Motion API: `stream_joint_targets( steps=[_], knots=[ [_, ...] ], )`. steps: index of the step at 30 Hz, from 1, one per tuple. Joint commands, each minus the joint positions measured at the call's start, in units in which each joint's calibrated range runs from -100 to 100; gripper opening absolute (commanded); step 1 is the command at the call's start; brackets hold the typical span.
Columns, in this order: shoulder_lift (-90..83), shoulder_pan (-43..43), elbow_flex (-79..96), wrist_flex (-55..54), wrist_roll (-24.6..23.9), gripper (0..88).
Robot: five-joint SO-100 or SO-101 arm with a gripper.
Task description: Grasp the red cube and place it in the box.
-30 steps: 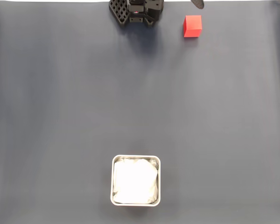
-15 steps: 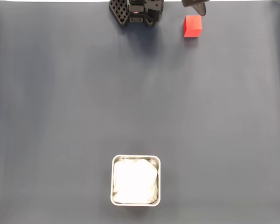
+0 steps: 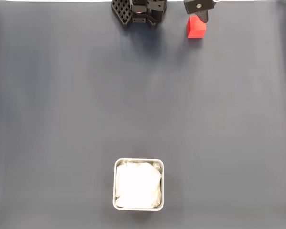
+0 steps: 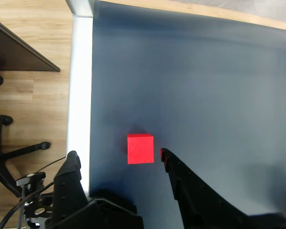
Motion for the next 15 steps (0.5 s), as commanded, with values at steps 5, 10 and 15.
stream_joint_targets(
  steps=[5,10,15],
  knots=[
    [0.2,1.14,1.27,-2.11,0.39,39.2],
    [0.29,1.28,2.36,-3.01,0.39,39.2],
    [0.46,1.56,3.64,-3.83,0.34,39.2]
  ],
)
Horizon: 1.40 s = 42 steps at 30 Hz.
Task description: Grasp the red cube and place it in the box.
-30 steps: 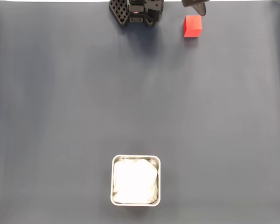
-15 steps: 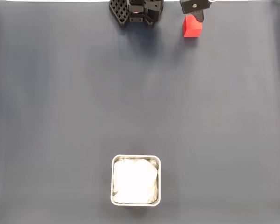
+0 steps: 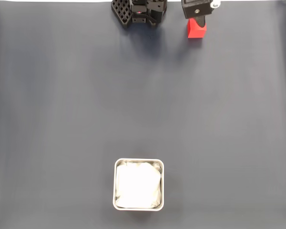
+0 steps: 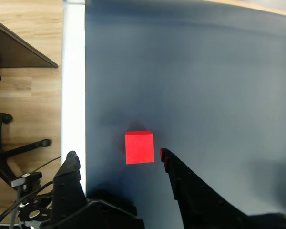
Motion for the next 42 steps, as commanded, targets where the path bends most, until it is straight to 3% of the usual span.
stream_joint_targets(
  steps=[1,42],
  knots=[
    [0.03,0.6,0.3,-2.09,0.15,39.2],
    [3.32,1.16,7.78,-11.02,-0.39,39.2]
  ],
)
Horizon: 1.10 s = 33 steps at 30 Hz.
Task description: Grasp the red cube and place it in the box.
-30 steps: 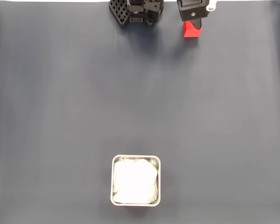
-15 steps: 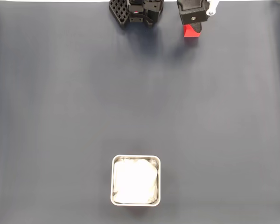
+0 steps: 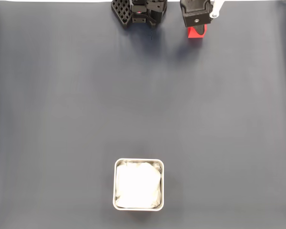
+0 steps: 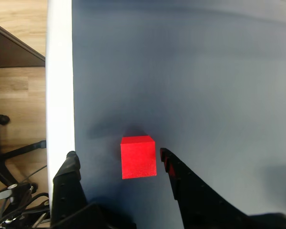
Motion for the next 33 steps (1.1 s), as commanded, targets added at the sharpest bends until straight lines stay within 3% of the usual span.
stream_joint_targets(
  steps=[1,16,33],
  knots=[
    [0.37,0.5,0.01,-1.16,-0.29,39.2],
    [0.72,0.5,0.92,-2.23,-0.44,36.7],
    [0.8,0.5,0.46,-2.39,-1.22,12.8]
  ],
)
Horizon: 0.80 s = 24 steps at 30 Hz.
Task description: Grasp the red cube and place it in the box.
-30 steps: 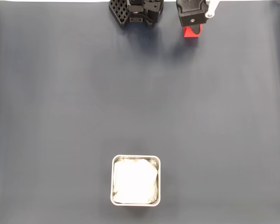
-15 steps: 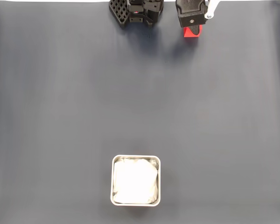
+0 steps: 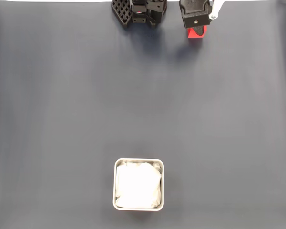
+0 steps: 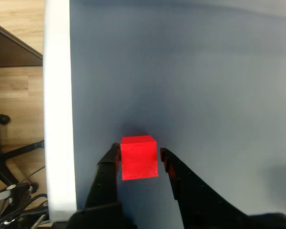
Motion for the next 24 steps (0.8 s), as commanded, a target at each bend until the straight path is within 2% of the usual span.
stream_joint_targets(
  steps=[1,10,24],
  knots=[
    [0.28,0.5,-0.89,-1.52,-0.98,11.7],
    [0.37,0.5,-1.08,-2.01,-1.07,4.1],
    [6.43,3.69,-10.48,-2.17,-2.64,2.6]
  ],
)
